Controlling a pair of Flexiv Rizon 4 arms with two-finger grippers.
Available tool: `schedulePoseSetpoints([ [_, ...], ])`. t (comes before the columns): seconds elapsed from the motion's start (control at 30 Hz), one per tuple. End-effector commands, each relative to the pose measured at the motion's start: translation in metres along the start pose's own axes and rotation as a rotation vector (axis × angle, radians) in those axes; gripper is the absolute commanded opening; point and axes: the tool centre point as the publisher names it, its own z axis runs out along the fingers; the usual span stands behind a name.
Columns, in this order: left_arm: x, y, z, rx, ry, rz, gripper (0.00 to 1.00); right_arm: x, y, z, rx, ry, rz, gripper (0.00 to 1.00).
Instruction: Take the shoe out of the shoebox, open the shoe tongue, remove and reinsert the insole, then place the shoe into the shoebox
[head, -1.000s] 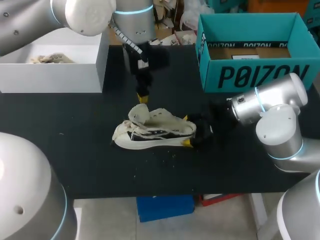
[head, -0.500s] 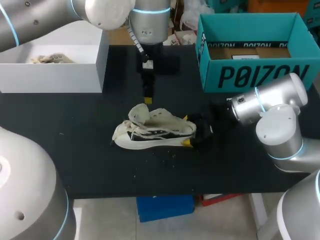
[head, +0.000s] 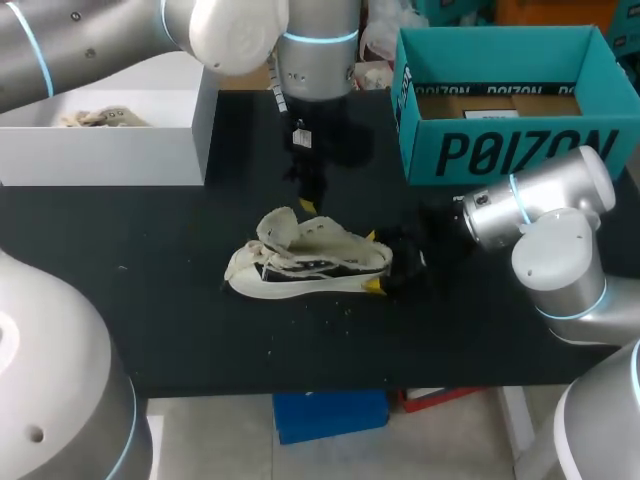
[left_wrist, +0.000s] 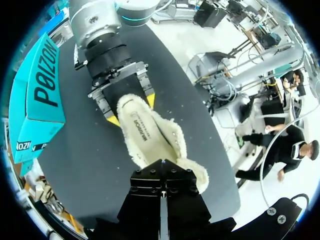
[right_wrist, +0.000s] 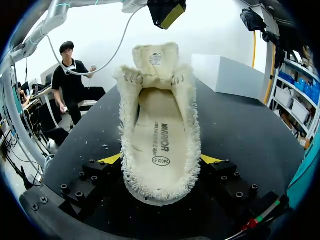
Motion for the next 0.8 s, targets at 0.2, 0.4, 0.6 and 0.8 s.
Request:
schedulePoseSetpoints([
  [0.2,0.007,0.011,0.02,0.031,-0.036,-0.298,0.0,-0.001,-0.004,0.004,0.002,-0.001,0.002,0.0],
  [0.4,0.01,0.009,0.039,0.089,-0.047,-0.317,0.0,-0.001,-0.004,0.004,0.002,-0.001,0.002,0.0],
  [0.6,0.01,0.006,0.045,0.102,-0.014,-0.287,0.0,-0.001,-0.004,0.004,0.002,-0.001,0.002,0.0],
  [0.8,0.01,0.006,0.045,0.102,-0.014,-0.287,0.0,-0.001,-0.004,0.004,0.002,-0.001,0.002,0.0],
])
